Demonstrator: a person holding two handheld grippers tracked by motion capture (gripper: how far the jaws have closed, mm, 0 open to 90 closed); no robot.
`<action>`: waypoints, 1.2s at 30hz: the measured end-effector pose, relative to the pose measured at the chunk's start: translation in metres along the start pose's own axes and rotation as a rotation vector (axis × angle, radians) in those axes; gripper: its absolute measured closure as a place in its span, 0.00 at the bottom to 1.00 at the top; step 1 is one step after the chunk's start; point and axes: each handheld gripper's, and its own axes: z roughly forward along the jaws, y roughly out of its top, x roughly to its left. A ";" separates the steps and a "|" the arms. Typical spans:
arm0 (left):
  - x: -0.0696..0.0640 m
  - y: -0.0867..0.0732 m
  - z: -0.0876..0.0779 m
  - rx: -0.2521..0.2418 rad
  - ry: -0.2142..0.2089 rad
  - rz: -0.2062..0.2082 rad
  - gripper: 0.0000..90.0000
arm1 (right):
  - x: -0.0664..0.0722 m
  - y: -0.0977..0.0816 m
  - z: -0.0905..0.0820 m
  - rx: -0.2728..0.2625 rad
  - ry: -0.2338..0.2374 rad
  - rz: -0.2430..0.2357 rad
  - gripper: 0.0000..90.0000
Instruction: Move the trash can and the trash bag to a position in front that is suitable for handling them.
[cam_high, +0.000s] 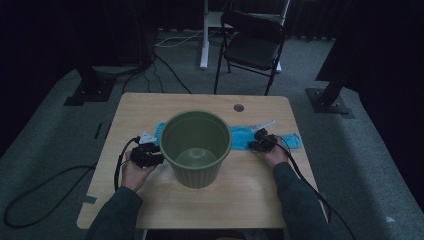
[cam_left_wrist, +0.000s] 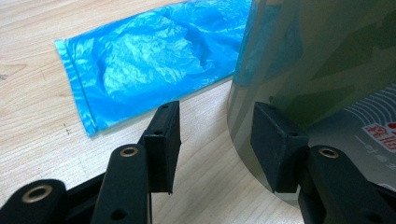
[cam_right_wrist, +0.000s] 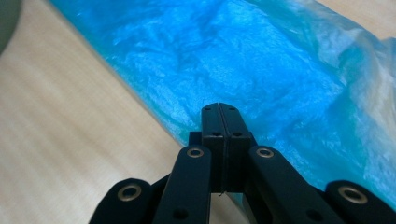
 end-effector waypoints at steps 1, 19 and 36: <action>0.000 0.000 0.000 0.000 0.001 0.000 0.59 | 0.003 -0.003 -0.002 0.002 0.007 -0.006 1.00; -0.001 0.000 0.000 -0.002 -0.002 -0.001 0.58 | 0.054 -0.015 -0.020 -0.066 0.010 -0.108 0.70; 0.000 -0.001 0.000 -0.005 -0.005 -0.001 0.58 | 0.035 -0.005 -0.001 -0.024 0.064 -0.093 0.73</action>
